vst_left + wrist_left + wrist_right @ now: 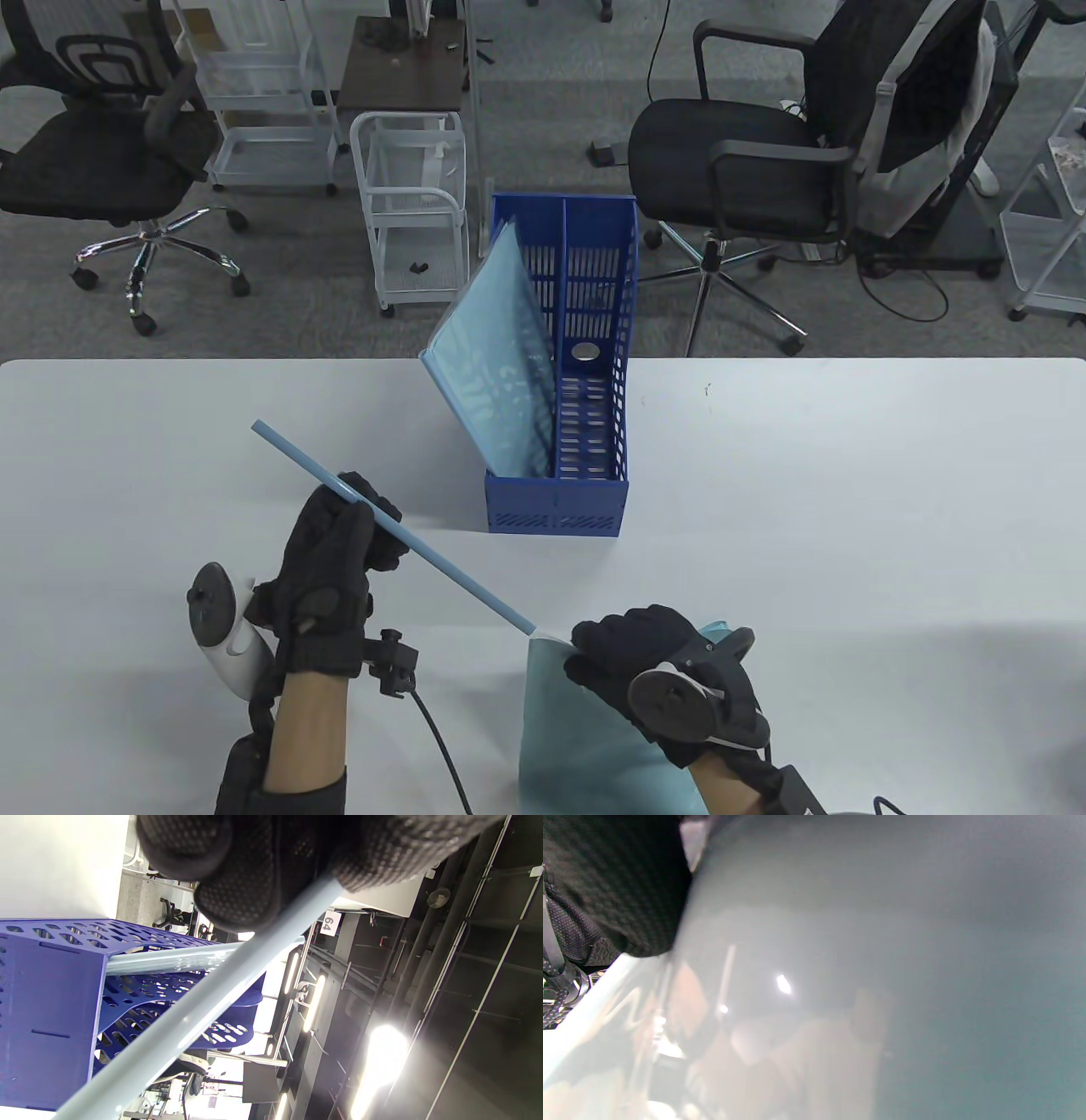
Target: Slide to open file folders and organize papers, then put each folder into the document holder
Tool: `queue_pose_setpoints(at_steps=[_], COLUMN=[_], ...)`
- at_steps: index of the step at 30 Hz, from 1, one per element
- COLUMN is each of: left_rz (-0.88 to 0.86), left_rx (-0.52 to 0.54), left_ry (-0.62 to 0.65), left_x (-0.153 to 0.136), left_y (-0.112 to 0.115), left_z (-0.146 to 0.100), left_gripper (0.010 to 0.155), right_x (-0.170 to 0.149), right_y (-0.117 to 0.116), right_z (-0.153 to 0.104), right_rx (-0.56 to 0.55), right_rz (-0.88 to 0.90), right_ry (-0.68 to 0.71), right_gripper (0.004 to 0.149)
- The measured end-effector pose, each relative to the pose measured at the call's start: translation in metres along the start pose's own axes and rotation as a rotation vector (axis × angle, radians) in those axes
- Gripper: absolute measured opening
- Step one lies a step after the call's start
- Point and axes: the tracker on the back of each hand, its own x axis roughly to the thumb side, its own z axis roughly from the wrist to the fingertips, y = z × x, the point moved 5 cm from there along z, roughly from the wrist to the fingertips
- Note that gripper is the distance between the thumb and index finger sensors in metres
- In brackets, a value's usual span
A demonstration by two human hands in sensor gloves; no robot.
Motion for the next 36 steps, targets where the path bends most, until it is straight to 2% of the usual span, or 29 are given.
queue_pose_setpoints(at_steps=[4,7,11,14,18,21,27,36], left_rz=[0.022,0.092,0.298,0.453,0.632,0.696,0.783,0.879], left_rx=[-0.030,-0.129,-0.202,-0.267,-0.369,-0.382,-0.464,-0.629], left_ry=[0.014,0.044,0.103,0.121,0.066,-0.011,-0.137,-0.276], left_x=[0.005,0.020,0.040,0.040,0.013,-0.012,-0.051,-0.079], left_y=[0.005,0.018,0.047,0.073,0.111,0.124,0.140,0.154], left_z=[0.000,-0.002,-0.012,-0.017,-0.020,-0.021,-0.025,-0.031], left_gripper=[0.049,0.049,0.048,0.048,0.048,0.048,0.048,0.049], right_x=[0.004,0.011,0.023,0.028,0.024,0.008,-0.044,-0.088], right_y=[0.000,0.000,0.001,0.000,-0.003,-0.002,-0.001,0.004], right_z=[0.000,0.000,0.000,-0.001,-0.001,-0.003,-0.007,-0.018], right_rx=[0.009,0.020,0.024,0.029,0.052,0.063,0.038,-0.003], right_rz=[-0.022,-0.060,-0.096,-0.089,-0.023,0.008,0.264,0.389], right_ry=[0.010,0.031,0.059,0.073,0.043,-0.031,-0.258,-0.442], right_gripper=[0.044,0.044,0.044,0.044,0.042,0.041,0.040,0.039])
